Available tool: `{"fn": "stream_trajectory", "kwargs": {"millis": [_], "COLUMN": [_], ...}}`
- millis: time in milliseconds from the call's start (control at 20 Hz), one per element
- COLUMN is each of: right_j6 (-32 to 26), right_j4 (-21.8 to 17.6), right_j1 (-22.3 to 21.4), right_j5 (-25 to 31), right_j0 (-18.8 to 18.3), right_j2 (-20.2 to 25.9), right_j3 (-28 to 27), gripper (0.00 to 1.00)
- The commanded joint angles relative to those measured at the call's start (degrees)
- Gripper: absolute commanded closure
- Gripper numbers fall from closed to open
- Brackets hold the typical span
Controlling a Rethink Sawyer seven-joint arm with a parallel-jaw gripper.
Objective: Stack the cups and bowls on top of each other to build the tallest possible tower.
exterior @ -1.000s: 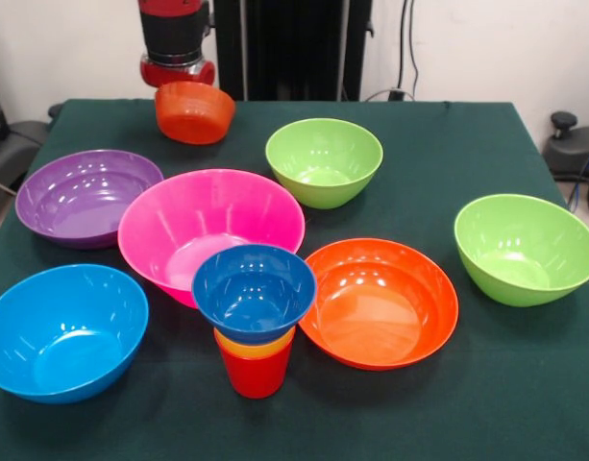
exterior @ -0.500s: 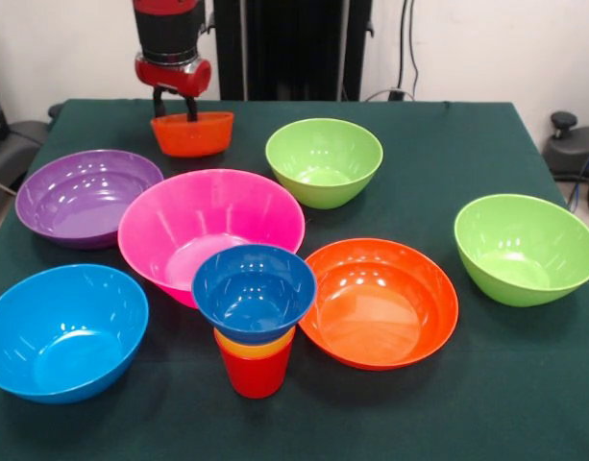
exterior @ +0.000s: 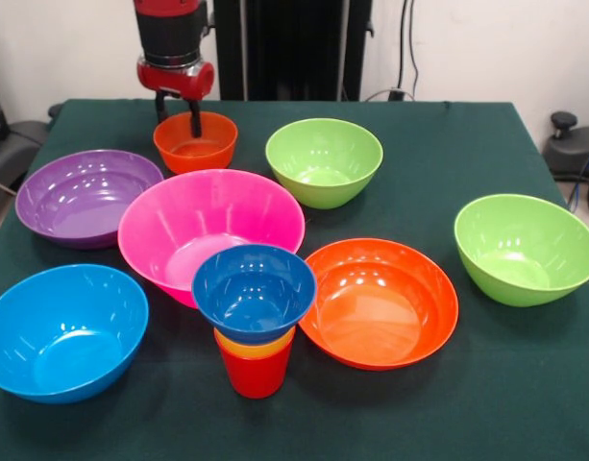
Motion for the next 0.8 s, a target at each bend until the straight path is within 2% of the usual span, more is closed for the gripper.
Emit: {"fn": "stream_trajectory", "kwargs": {"millis": [50, 350, 400, 800], "right_j6": [-1.4, 0.0, 0.1, 0.0], "right_j4": [0.9, -0.1, -0.2, -0.4], "right_j1": [0.4, 0.7, 0.7, 0.8], "right_j5": [4.4, 1.9, 1.9, 1.9], "right_j0": [0.5, 2.2, 2.4, 2.4], "right_j2": [6.6, 4.8, 4.6, 4.2], "right_j3": [-4.4, -5.2, -5.3, -5.4], "gripper": [0.0, 0.0, 1.0, 1.0]}}
